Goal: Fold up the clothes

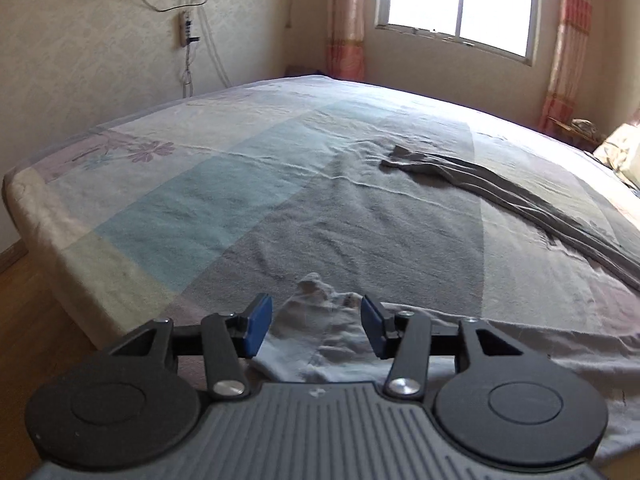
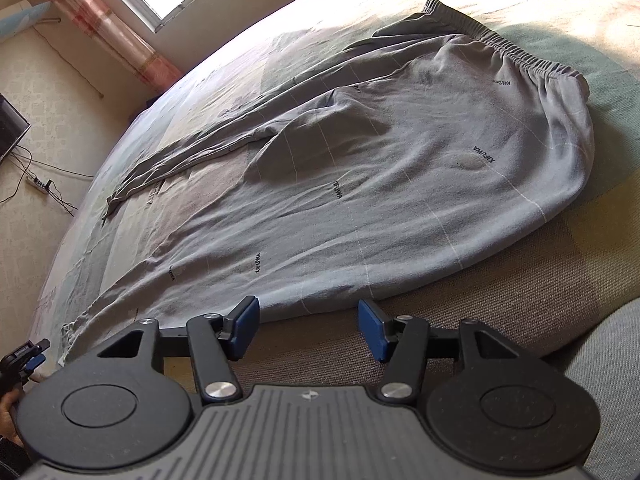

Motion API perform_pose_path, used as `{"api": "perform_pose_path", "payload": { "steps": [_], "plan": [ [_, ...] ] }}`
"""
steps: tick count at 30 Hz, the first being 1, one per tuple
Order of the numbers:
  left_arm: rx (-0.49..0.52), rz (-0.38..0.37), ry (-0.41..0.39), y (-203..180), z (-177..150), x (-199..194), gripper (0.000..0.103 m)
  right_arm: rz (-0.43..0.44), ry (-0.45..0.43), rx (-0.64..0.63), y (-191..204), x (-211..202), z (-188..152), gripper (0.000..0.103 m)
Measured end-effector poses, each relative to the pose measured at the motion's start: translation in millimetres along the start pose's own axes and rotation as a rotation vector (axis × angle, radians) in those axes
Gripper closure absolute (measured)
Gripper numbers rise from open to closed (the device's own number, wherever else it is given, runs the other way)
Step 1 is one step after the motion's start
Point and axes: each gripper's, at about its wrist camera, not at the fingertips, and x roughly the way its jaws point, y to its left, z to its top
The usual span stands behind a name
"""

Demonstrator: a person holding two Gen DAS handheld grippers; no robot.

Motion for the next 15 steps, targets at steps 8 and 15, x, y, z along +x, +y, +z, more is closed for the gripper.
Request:
{"api": "perform_pose_path", "payload": {
  "steps": [8,15],
  "plan": [
    [0.065,0.156,0.104,-13.0,-7.7,40.3,0.043,-0.039,0.004,-0.326,57.3,0.5,-3.0,0.043],
    [0.232,-0.056,0.026,-55.5,-17.1,-5.8,0.039,-0.048,0.055,-0.619,100.9,22.0,-12.5,0.066]
  ]
}}
